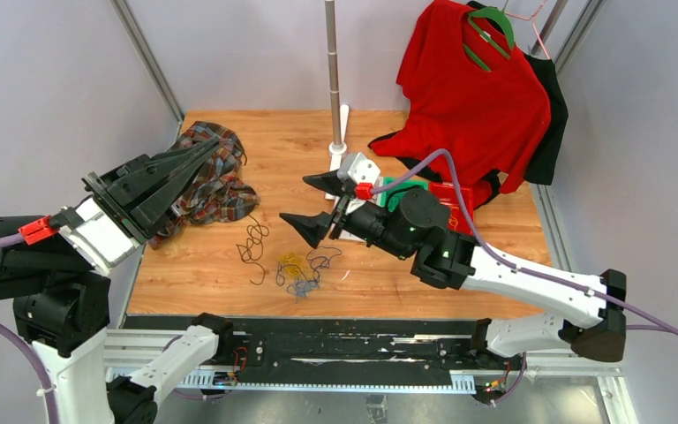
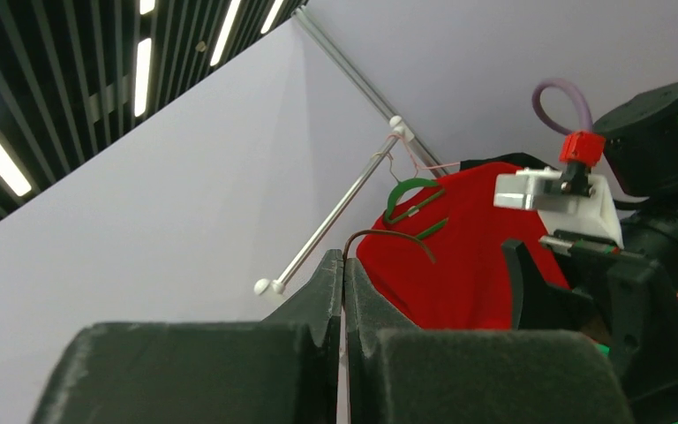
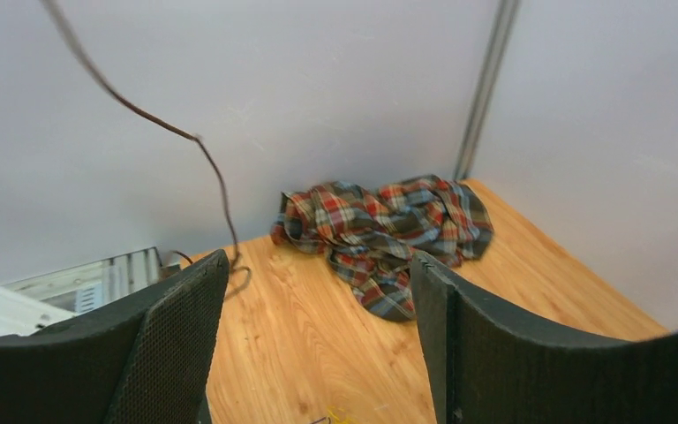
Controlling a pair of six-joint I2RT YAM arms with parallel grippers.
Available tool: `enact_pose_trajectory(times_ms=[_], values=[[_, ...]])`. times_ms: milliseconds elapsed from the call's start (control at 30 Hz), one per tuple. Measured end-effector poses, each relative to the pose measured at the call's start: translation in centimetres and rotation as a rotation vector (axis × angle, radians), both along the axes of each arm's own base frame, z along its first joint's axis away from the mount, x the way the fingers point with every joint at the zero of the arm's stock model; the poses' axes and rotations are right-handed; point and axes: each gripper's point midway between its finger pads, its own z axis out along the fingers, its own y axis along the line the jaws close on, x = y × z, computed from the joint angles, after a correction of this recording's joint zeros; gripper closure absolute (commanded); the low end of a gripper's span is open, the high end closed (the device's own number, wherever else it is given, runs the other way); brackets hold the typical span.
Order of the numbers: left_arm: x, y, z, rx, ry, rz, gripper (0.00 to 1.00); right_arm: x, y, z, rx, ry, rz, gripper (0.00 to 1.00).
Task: Untangle the cables
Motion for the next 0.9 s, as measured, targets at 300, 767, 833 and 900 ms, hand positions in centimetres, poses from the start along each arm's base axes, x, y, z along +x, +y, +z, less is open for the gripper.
enact_pose_trajectory(times_ms=[300,767,833,900], values=[[0.5,-0.2,-1.0,0.010,0.023,0.001,1.00,-2.9,2.0,2.0,0.003,-0.067,0.191,0.28],[2.1,-0.3,-4.2,0.018,0.111,0.022,0.92,1.4,4.6,0.1,-0.022,-0.027,0.107,0.99],[3.3,-0.3,-6.4,0.022,0.180,0.040,0.82,3.3,3.4,0.3,0.003,-0.004,0.057,1.00],[4.7,-0.5,-9.1,0.042,0.267,0.057,0.54,6.1,1.5,-0.2,0.020,0.032,-0.026,0.99]])
